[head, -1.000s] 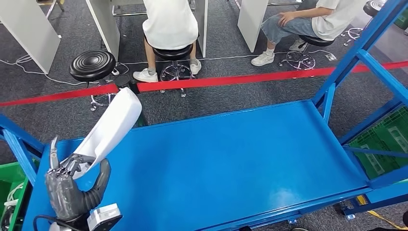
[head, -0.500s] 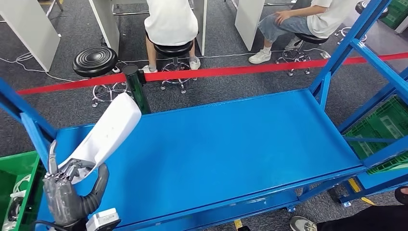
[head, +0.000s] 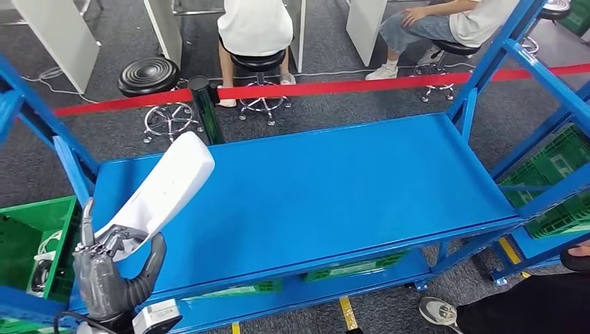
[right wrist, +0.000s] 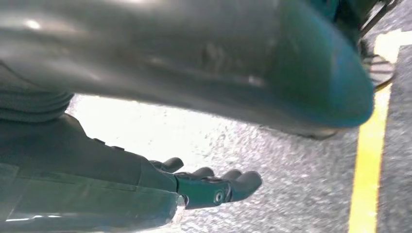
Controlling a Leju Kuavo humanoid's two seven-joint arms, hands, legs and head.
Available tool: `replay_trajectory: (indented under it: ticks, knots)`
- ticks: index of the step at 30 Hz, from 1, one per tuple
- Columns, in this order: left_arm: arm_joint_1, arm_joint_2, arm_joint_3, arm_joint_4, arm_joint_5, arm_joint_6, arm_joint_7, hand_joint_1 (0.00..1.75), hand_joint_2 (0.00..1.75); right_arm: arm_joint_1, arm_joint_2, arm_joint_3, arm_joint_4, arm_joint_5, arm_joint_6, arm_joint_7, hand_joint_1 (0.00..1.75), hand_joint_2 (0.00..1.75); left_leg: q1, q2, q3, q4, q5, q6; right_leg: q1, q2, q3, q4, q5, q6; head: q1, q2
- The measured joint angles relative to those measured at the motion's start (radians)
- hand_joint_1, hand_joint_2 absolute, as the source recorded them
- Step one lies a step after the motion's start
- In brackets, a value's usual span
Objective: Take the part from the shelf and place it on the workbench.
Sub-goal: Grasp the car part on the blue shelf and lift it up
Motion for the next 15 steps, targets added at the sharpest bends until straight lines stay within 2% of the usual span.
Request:
replay_trajectory:
  ticks: [1,2,4,5,6,7,8,9,11,12,13,14,15]
  knots:
    - [0.001,0.000,0.001,0.000,0.001,0.000,-0.003,1.75,1.75,0.001,0.000,0.000,0.000,0.000,0.000,0.000,0.00,0.00,0.001,-0.001,-0.008,0.016,-0.028,-0.005,-0.003,-0.003,-0.008,-0.007,0.014,-0.003,-0.004,0.000]
    - [0.001,0.000,0.001,0.000,0.002,0.000,-0.006,1.75,1.75,0.001,0.000,0.000,0.000,0.000,0.000,0.000,0.00,0.00,0.003,-0.001,-0.019,0.051,-0.073,-0.009,-0.005,-0.007,-0.019,-0.011,0.027,-0.005,-0.011,0.000]
    - [0.002,0.000,0.002,0.000,0.003,0.000,-0.011,1.75,1.75,0.001,-0.001,0.000,0.000,0.000,0.000,0.000,0.00,0.00,0.007,-0.003,-0.047,0.166,-0.168,-0.018,-0.005,-0.009,-0.051,-0.006,0.049,-0.008,-0.025,0.000]
    - [0.002,0.000,0.002,0.001,0.003,0.000,-0.012,1.75,1.75,0.001,0.000,0.000,0.000,0.000,0.000,0.000,0.00,0.00,0.008,-0.003,-0.054,0.222,-0.187,-0.023,-0.006,-0.011,-0.070,-0.002,0.060,-0.007,-0.030,0.000]
    - [0.002,0.000,0.002,0.001,0.003,0.000,-0.013,1.75,1.75,0.002,0.000,0.000,0.000,0.000,0.000,0.000,0.00,0.00,0.009,-0.003,-0.050,0.257,-0.182,-0.027,-0.007,-0.012,-0.089,0.004,0.071,-0.004,-0.033,0.000]
    - [0.002,0.000,0.003,0.002,0.003,0.000,-0.014,1.75,1.75,0.002,0.000,0.000,0.000,0.000,0.000,0.000,0.00,0.00,0.011,-0.002,-0.032,0.261,-0.156,-0.030,-0.009,-0.014,-0.109,0.011,0.080,0.000,-0.034,0.000]
    - [0.002,0.000,0.004,0.002,0.004,0.000,-0.014,1.75,1.75,0.002,0.000,0.000,0.000,0.000,0.000,0.000,0.00,0.00,0.013,-0.002,0.004,0.231,-0.125,-0.034,-0.012,-0.015,-0.129,0.020,0.087,0.005,-0.035,0.000]
    - [0.002,0.000,0.004,0.003,0.004,0.000,-0.016,1.75,1.75,0.002,0.000,0.000,0.000,0.000,0.000,0.000,0.00,0.00,0.017,-0.001,0.054,0.173,-0.109,-0.037,-0.014,-0.015,-0.146,0.032,0.094,0.010,-0.036,0.000]
    - [0.001,-0.001,0.006,0.003,0.005,0.000,-0.020,1.75,1.75,0.001,0.000,0.000,0.000,0.000,0.000,-0.001,0.00,0.00,0.017,-0.002,0.153,0.035,-0.122,-0.034,-0.017,-0.014,-0.171,0.052,0.106,0.022,-0.035,0.000]
    - [0.001,-0.002,0.007,0.003,0.006,0.000,-0.023,1.75,1.75,0.000,0.000,0.000,0.000,0.000,0.000,-0.001,0.00,0.00,0.014,-0.003,0.179,-0.011,-0.136,-0.028,-0.018,-0.013,-0.177,0.055,0.114,0.028,-0.034,0.000]
    - [0.002,-0.002,0.008,0.003,0.008,0.000,-0.025,1.75,1.75,0.000,0.000,-0.001,0.000,0.000,0.000,-0.002,0.00,0.00,0.009,-0.004,0.186,-0.035,-0.138,-0.019,-0.020,-0.013,-0.180,0.051,0.126,0.034,-0.031,0.000]
    - [0.002,-0.003,0.009,0.003,0.011,0.000,-0.027,1.75,1.75,0.000,0.000,-0.001,0.000,0.000,0.000,-0.002,0.00,0.00,0.008,-0.004,0.180,-0.044,-0.130,-0.008,-0.022,-0.013,-0.184,0.044,0.136,0.040,-0.031,0.000]
    - [0.002,-0.004,0.009,0.003,0.013,0.000,-0.027,1.75,1.75,0.001,0.000,-0.001,0.000,0.000,0.000,-0.003,0.00,0.00,0.008,-0.004,0.173,-0.049,-0.118,0.004,-0.024,-0.012,-0.190,0.042,0.132,0.047,-0.033,0.000]
